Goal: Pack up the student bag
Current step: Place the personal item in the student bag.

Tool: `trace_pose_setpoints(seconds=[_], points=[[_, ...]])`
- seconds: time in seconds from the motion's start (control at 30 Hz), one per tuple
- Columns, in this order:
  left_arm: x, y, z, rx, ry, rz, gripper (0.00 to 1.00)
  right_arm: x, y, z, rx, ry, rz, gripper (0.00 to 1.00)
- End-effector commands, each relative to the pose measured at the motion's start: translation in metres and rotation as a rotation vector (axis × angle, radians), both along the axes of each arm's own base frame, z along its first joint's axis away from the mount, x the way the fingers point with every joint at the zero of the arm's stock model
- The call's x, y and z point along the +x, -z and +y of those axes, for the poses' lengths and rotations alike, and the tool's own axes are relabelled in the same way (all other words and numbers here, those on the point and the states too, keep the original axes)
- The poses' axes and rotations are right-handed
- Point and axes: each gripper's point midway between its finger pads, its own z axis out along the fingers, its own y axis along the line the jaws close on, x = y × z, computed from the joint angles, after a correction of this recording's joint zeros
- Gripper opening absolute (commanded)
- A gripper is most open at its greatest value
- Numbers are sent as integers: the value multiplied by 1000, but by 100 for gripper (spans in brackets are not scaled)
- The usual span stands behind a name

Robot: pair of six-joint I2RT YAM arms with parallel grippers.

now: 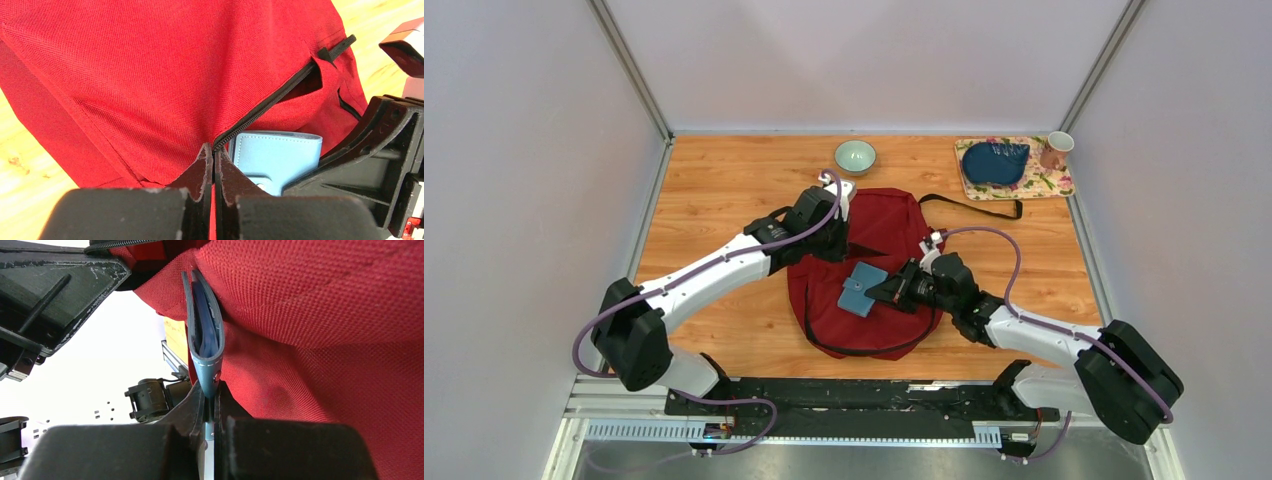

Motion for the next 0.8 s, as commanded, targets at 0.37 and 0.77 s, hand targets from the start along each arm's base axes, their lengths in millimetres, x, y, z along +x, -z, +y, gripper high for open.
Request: trace_pose_setpoints(seconds=[0.37, 0.77], points=[[-37, -25, 1, -143, 99, -26, 0, 58, -71, 10, 239, 34, -80, 0], [-39, -12, 3, -121, 107, -6, 0, 44, -87, -3, 318, 45, -88, 0]])
